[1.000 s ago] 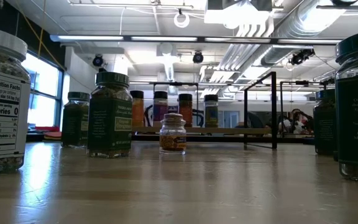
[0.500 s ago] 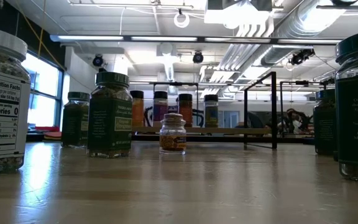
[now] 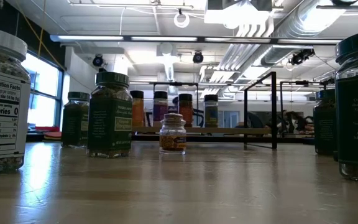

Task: Shelf spices
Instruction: Put the white seasoning bottle on the shelf aligned with the black seasoning bottle

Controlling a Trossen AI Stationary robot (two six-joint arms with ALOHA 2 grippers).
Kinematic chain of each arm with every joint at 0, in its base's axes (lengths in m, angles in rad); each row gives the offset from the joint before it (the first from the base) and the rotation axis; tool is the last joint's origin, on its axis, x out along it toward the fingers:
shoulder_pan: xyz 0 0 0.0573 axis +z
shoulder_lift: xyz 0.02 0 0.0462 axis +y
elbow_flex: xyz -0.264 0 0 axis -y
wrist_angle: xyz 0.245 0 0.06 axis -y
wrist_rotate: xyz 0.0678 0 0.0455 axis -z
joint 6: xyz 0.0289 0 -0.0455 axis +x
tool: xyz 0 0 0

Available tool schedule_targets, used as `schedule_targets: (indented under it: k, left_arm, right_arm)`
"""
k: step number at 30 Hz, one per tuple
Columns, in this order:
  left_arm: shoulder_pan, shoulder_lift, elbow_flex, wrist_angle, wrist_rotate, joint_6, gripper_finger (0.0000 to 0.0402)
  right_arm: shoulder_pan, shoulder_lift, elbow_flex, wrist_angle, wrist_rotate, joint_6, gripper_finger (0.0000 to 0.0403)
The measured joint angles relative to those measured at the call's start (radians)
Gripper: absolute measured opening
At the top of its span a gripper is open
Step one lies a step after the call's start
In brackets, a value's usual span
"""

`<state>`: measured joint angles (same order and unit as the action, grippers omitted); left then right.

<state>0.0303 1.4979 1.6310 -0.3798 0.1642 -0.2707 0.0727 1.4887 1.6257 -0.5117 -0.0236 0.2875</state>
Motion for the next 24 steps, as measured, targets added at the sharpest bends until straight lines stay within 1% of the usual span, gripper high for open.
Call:
schedule_targets:
  k: [4, 9, 24]
  left_arm:
    - [0.0, 0.0, 0.0, 0.0, 0.0, 0.01, 0.0201]
    - [0.0, 0.001, 0.0, 0.0, 0.018, 0.012, 0.0201]
    - [0.0, -0.013, -0.002, -0.005, 0.029, 0.048, 0.0201]
  right_arm:
    - [0.001, 0.0, 0.0, 0.0, 0.017, -0.001, 0.0186]
    - [0.0, 0.0, 0.0, 0.001, 0.022, 0.022, 0.0201]
    - [0.0, 0.0, 0.0, -0.013, 0.024, 0.05, 0.0209]
